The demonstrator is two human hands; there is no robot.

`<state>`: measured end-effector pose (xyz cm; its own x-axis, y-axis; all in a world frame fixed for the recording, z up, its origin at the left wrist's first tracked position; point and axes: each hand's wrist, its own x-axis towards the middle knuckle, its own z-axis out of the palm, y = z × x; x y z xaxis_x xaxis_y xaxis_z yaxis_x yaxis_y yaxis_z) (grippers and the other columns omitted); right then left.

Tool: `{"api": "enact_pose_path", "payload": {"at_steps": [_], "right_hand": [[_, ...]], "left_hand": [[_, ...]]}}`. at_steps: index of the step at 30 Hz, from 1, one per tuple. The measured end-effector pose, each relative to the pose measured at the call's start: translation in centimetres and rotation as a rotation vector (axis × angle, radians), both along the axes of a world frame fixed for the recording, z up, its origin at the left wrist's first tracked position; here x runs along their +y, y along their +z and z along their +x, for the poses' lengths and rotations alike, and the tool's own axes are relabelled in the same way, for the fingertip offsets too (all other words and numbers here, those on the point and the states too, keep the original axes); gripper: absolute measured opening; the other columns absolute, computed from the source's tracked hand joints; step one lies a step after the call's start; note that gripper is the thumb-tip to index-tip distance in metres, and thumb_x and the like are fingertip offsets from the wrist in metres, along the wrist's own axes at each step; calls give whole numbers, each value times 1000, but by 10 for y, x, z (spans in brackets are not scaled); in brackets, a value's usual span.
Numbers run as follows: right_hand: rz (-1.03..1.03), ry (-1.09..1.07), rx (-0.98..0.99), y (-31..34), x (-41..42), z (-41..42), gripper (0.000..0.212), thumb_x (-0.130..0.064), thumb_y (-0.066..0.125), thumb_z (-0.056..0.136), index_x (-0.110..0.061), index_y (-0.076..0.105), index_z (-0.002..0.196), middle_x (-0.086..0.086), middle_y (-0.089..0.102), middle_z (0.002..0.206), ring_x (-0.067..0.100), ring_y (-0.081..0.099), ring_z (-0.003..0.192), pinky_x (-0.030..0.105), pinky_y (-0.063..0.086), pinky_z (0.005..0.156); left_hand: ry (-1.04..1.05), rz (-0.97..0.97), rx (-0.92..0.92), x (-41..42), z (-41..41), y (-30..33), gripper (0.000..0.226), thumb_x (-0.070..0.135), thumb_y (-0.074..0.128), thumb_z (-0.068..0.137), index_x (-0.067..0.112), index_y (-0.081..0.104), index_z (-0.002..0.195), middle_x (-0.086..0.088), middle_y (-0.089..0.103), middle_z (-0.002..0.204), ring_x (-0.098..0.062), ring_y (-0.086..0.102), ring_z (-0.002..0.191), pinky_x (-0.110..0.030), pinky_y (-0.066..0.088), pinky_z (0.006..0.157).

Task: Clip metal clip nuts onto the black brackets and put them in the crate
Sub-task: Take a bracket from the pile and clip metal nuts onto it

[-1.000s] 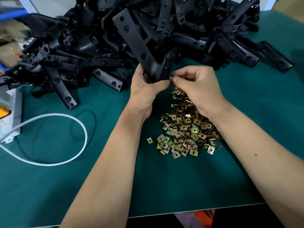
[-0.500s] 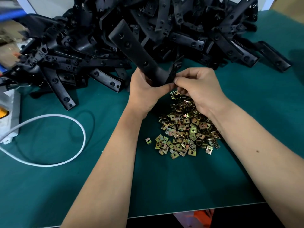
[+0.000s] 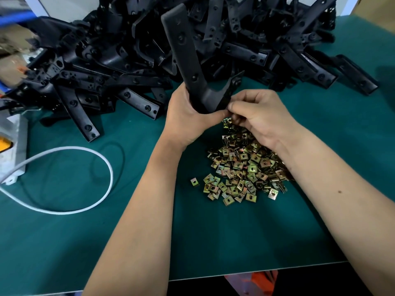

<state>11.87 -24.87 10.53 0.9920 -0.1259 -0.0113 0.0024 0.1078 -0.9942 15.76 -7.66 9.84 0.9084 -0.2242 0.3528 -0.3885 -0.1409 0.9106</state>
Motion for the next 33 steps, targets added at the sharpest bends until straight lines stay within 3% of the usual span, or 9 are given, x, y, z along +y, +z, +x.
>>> {"api": "enact_pose_path", "payload": {"at_steps": [5, 10, 13, 17, 21, 24, 29, 33], "right_hand": [[56, -63, -35, 6, -17, 2, 27, 7, 67, 90, -13, 78, 74, 9, 75, 77, 14, 63, 70, 23, 49, 62], [116, -93, -86, 4, -25, 4, 22, 7, 65, 92, -11, 75, 84, 9, 74, 79, 16, 62, 74, 25, 50, 68], [90, -33, -84, 2, -20, 1, 18, 8, 67, 91, -8, 74, 92, 10, 75, 83, 15, 64, 74, 26, 52, 72], [55, -4, -115, 2, -18, -1, 17, 7, 69, 91, -7, 75, 98, 12, 76, 88, 18, 65, 79, 29, 52, 77], [65, 20, -140, 3, -16, -3, 13, 3, 72, 90, -8, 76, 96, 13, 75, 90, 21, 64, 82, 31, 51, 78], [74, 13, -161, 4, -13, -4, 9, -2, 74, 90, -10, 77, 94, 11, 75, 88, 19, 64, 81, 30, 52, 78], [-9, -7, -189, 0, -4, -5, 14, 1, 79, 86, -9, 78, 95, 8, 75, 88, 18, 67, 83, 32, 53, 82], [-33, -48, -187, -3, 0, -6, 19, 3, 81, 82, -9, 76, 96, 3, 76, 84, 14, 71, 80, 24, 56, 74]], "left_hand": [[-2, 11, 63, 10, 3, -3, 50, 10, 90, 68, 3, 62, 109, -14, 74, 103, -33, 72, 99, -56, 58, 89], [-18, -62, 228, 8, 0, -4, 48, 15, 94, 72, 6, 67, 110, -10, 77, 99, -29, 76, 88, -35, 63, 70], [31, -118, 267, 3, 0, -4, 34, 15, 90, 78, 7, 71, 105, -5, 78, 91, -23, 76, 82, -31, 60, 70], [-41, -462, 490, -2, -3, 1, 15, 11, 78, 90, 7, 69, 101, -3, 77, 89, -22, 76, 83, -28, 60, 74], [-157, -801, 722, -7, -5, 4, 24, 21, 70, 97, 0, 66, 108, -11, 75, 95, -21, 74, 87, -23, 59, 73], [-179, -793, 774, -9, -5, 2, 29, 27, 67, 99, 4, 66, 116, -9, 76, 104, -18, 74, 88, -25, 59, 74], [-179, -737, 780, -11, -5, 0, 21, 27, 70, 96, 8, 71, 106, -6, 76, 102, -11, 70, 78, -25, 57, 71], [-173, -710, 767, -11, -7, 1, 42, 27, 71, 94, 4, 63, 128, -6, 75, 102, -11, 68, 77, -24, 56, 69]]}}
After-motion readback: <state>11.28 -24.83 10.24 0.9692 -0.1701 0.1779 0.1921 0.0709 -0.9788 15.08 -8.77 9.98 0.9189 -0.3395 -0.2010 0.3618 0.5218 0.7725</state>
